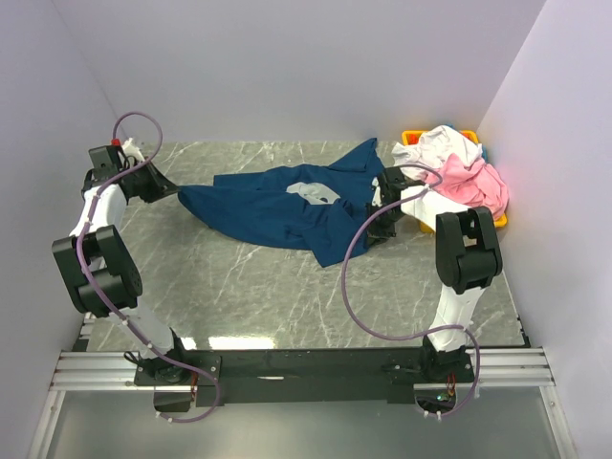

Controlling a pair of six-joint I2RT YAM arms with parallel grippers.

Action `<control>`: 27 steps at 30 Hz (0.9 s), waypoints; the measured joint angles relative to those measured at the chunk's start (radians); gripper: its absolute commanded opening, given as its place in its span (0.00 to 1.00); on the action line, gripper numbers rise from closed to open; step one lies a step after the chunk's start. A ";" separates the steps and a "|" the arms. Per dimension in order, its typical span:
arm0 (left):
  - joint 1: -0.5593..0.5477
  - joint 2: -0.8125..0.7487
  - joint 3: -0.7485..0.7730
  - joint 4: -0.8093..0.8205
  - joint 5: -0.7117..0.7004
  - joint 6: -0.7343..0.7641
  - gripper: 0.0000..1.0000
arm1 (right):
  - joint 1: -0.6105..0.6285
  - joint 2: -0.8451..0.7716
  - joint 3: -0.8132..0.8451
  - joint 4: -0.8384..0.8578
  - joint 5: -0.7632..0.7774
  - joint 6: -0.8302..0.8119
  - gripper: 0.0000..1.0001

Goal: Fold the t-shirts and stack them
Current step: Flatten the tshirt out

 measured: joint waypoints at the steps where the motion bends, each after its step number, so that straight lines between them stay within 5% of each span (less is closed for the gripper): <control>1: 0.000 0.000 0.000 0.000 0.000 0.000 0.00 | 0.000 0.000 0.000 -0.001 -0.001 -0.002 0.00; 9: -0.025 0.000 0.017 0.012 0.001 -0.039 0.00 | -0.009 -0.034 0.084 -0.074 -0.030 0.007 0.00; 22: -0.122 0.066 0.589 0.056 -0.002 -0.154 0.00 | -0.205 -0.205 0.888 -0.139 -0.121 0.099 0.00; 27: -0.117 0.033 0.641 0.148 0.010 -0.210 0.00 | -0.216 -0.293 0.982 0.002 -0.143 0.146 0.00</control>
